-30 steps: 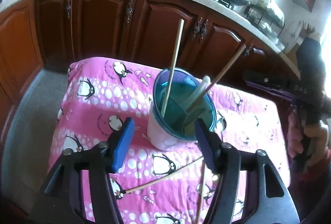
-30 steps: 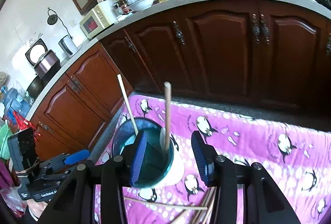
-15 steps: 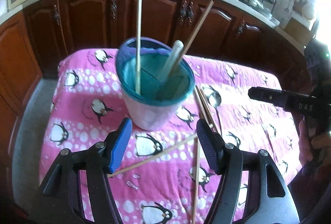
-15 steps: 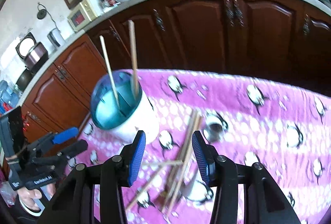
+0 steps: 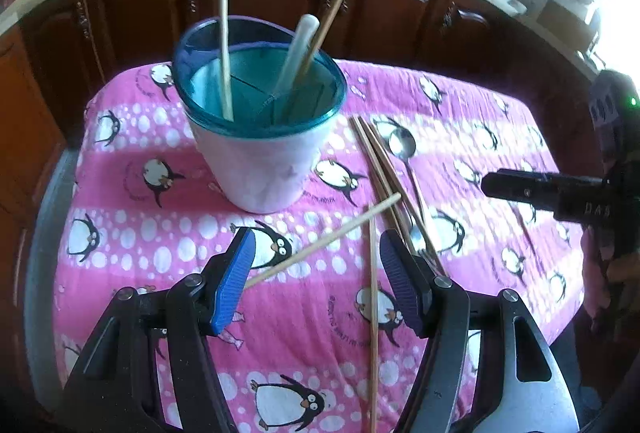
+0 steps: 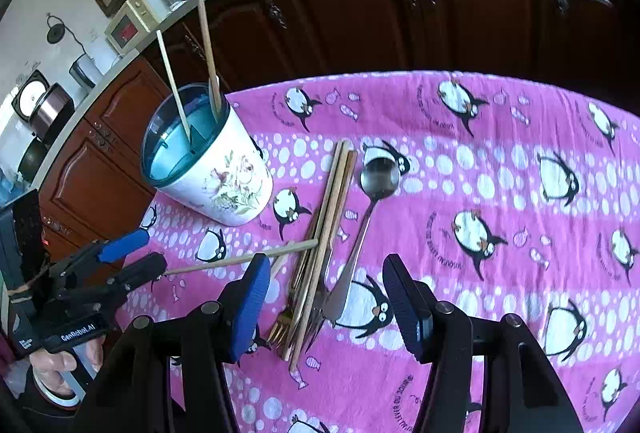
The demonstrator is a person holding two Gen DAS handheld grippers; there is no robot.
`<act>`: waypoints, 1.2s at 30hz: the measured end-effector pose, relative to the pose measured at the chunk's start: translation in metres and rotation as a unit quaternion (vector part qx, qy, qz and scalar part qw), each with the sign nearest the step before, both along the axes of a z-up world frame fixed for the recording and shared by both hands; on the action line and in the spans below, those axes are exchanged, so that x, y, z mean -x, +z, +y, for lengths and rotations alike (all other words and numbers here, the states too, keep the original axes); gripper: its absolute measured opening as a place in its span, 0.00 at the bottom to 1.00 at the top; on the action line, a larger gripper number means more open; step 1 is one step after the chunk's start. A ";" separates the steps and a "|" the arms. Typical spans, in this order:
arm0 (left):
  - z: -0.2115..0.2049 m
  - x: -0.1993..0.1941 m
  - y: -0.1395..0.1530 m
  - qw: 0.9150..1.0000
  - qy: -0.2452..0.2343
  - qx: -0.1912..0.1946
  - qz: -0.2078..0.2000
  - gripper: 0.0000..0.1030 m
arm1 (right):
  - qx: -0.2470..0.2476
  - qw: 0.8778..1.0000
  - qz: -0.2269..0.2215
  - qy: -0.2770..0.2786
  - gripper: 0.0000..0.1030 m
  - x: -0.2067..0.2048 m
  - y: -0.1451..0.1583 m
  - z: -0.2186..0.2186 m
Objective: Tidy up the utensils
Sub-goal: 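Move both tools back over the loose utensils on the cloth, then grasp a wooden chopstick with the right tool while the left tool grasps another chopstick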
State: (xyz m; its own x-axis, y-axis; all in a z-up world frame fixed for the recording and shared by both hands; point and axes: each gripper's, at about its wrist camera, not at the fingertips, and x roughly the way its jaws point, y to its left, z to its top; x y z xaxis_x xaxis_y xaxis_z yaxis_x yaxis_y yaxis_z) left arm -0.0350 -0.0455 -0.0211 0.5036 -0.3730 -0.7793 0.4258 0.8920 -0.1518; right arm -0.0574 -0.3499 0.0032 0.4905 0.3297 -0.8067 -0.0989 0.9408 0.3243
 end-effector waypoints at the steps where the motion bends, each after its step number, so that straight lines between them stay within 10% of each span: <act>1: -0.001 0.001 -0.002 1.000 -0.003 -0.004 -0.003 0.63 | 0.001 1.000 0.002 0.002 0.55 0.000 -0.002 0.001; 13: -0.002 -0.007 -0.018 1.000 -0.017 -0.021 0.000 0.63 | -0.009 0.999 0.036 0.026 0.28 -0.028 -0.039 0.021; 30: -0.006 -0.009 -0.027 0.999 -0.040 -0.006 0.034 0.62 | 0.015 0.997 0.075 0.002 0.24 -0.094 -0.073 0.029; 36: -0.021 -0.004 -0.031 0.997 -0.065 0.002 0.050 0.62 | 0.008 0.997 0.071 0.012 0.07 -0.095 -0.073 0.028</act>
